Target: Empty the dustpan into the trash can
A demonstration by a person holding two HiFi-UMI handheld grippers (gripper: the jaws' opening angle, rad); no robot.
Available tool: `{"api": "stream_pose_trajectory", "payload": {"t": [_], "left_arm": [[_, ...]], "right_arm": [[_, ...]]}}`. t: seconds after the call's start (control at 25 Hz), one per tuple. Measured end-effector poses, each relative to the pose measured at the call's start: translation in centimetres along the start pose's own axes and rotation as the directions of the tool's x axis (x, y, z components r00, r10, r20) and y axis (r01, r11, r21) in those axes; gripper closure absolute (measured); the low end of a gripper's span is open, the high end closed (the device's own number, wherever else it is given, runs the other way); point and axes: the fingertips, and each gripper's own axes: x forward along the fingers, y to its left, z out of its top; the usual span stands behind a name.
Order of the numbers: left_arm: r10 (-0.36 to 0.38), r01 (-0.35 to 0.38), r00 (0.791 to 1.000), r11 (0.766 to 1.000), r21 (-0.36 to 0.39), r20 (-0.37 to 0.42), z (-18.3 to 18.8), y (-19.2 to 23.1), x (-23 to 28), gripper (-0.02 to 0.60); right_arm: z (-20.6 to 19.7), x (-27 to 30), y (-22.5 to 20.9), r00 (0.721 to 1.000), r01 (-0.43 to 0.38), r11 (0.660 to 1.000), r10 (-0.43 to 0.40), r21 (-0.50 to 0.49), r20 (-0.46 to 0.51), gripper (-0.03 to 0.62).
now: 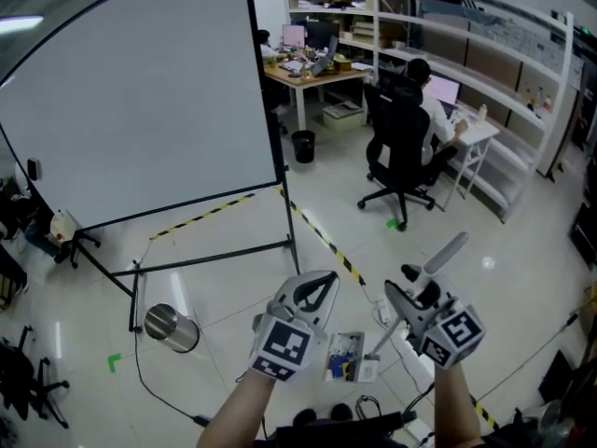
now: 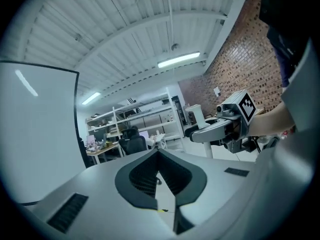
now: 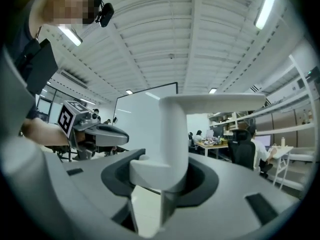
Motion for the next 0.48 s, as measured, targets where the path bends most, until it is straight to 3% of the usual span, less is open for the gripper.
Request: {"api": "stream_pose_trajectory", "payload": {"t": [0.2,0.48], "left_arm": [[0.108,-0.108,0.993,0.994,0.010,-0.048,-0.4,0.7,-0.7,0.583],[0.238,-0.238,0.964,0.971,0.008,-0.117,-1.6,3.0,-3.1,0.583]], "right_arm": [[0.1,2.1,0.4,0.992,-0.124,0.992,0.125,-0.017,0.021,0.400],[0.0,5.9,1.6,0.968,-0.250,0.967,0.251,-0.045,0.025,0.401]]}}
